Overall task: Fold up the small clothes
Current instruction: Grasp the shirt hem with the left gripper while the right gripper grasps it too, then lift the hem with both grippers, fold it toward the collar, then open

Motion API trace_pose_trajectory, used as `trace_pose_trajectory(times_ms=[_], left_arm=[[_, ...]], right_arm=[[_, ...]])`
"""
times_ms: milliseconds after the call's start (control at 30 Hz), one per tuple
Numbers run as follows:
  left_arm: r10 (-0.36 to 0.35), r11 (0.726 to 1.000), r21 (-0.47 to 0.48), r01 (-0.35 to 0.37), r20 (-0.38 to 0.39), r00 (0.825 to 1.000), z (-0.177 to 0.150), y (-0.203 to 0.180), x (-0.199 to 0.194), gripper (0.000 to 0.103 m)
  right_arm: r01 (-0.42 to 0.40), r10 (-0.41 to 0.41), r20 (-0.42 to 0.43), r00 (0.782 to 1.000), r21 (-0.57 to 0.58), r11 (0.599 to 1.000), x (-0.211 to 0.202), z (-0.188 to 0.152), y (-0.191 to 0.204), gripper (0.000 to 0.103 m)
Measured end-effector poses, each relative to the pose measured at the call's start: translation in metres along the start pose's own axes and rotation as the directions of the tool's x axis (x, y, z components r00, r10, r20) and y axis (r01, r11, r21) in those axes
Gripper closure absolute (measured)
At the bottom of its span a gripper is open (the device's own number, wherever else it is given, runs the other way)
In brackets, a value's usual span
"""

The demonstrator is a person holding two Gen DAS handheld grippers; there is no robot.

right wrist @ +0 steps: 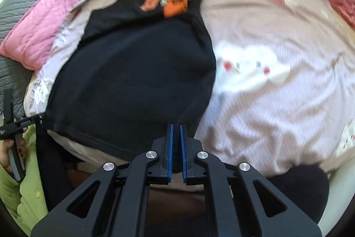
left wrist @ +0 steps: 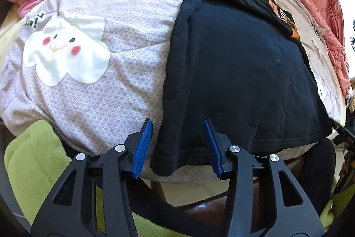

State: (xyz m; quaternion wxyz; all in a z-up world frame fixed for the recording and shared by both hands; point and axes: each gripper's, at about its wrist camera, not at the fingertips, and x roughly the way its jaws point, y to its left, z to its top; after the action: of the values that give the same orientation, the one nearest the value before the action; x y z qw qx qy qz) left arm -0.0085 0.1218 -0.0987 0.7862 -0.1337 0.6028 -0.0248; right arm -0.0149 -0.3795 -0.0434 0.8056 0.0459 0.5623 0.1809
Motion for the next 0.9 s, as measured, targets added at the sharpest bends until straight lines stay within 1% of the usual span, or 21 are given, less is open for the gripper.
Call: trace_pose_trajectory(times_ms=[67,100,200,233,300,333,400,467,567,667,800,900], left_arm=[[-0.009,1.0,-0.002,0.008,-0.02,1.0,-0.002,0.0,0.004,0.062],[-0.015,1.0,-0.001,0.015,-0.034,0.999,-0.003,-0.001,0.007,0.058],[0.001,1.0,0.029,0.0,-0.039,0.999,-0.004,-0.007,0.009,0.059],[0.005,0.999,0.038,-0.004,-0.035,0.999,-0.004,-0.009,0.009,0.071],[0.025,0.999,0.047,-0.023,-0.031,0.999,-0.004,-0.011,0.009,0.091],[0.03,0.998,0.05,-0.028,-0.028,0.999,-0.004,-0.011,0.008,0.094],[0.045,0.997,0.064,-0.043,-0.02,0.999,-0.004,-0.013,0.005,0.098],[0.059,0.995,0.082,-0.058,-0.011,0.998,-0.004,-0.015,0.003,0.099],[0.078,0.992,0.101,-0.078,0.011,0.997,-0.003,-0.021,-0.002,0.1],[0.069,0.992,0.102,-0.072,0.034,0.997,-0.003,-0.022,-0.012,0.1],[0.058,0.994,0.09,-0.063,0.051,0.997,-0.003,-0.02,-0.02,0.1],[0.052,0.995,0.081,-0.056,0.045,0.998,-0.004,-0.019,-0.017,0.1]], right_arm=[[-0.006,0.006,0.044,0.999,-0.008,1.0,-0.008,0.004,0.001,0.098],[-0.007,0.008,0.051,0.999,-0.007,1.0,-0.008,0.006,0.001,0.098],[0.004,-0.005,0.059,0.998,0.001,1.0,-0.007,0.01,-0.002,0.098],[0.004,-0.004,0.05,0.999,0.003,1.0,-0.004,0.009,-0.002,0.098],[0.004,-0.004,0.024,1.0,0.015,1.0,0.003,0.005,-0.002,0.098],[-0.003,0.003,0.001,1.0,0.018,1.0,0.008,0.003,-0.003,0.097],[-0.005,0.006,-0.029,1.0,0.027,1.0,0.021,0.004,0.0,0.097],[-0.004,0.006,-0.054,0.999,0.034,0.999,0.028,0.002,-0.001,0.095],[0.014,-0.01,-0.093,0.996,0.048,0.999,0.037,-0.001,-0.005,0.077],[0.025,-0.017,-0.131,0.991,0.065,0.998,0.045,-0.005,-0.009,0.063],[0.058,-0.04,-0.179,0.983,0.096,0.994,0.054,-0.01,-0.018,0.063],[0.052,-0.032,-0.189,0.981,0.106,0.993,0.054,-0.011,-0.02,0.063]])
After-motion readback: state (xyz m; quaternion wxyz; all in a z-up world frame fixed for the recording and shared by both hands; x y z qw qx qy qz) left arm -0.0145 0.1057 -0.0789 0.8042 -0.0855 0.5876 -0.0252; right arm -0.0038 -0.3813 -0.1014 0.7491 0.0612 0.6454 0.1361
